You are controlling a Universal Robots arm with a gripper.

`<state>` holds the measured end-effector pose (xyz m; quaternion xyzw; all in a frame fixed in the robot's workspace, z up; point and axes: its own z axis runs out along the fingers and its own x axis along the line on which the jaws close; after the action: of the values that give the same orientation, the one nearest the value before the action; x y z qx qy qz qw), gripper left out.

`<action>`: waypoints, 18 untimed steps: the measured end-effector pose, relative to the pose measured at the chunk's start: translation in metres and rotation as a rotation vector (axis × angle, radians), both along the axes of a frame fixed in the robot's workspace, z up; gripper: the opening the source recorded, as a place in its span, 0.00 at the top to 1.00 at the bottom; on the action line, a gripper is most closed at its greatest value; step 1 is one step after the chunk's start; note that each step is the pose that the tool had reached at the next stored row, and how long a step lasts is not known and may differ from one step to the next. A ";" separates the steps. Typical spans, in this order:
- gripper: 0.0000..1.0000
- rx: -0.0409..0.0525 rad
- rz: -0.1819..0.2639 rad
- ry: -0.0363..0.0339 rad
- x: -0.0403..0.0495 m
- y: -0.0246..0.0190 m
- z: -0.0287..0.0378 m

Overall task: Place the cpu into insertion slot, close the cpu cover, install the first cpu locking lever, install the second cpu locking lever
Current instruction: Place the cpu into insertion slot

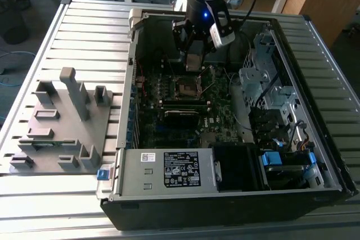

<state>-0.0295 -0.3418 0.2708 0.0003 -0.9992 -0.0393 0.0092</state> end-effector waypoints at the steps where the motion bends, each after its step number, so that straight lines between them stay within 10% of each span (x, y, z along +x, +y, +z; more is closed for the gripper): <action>1: 0.46 0.0001 0.000 0.0000 0.0000 0.0000 -0.0004; 18: 0.46 0.0002 0.005 -0.0001 0.0000 0.0000 -0.0094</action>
<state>-0.0295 -0.3418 0.2614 0.0026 -0.9992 -0.0394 0.0092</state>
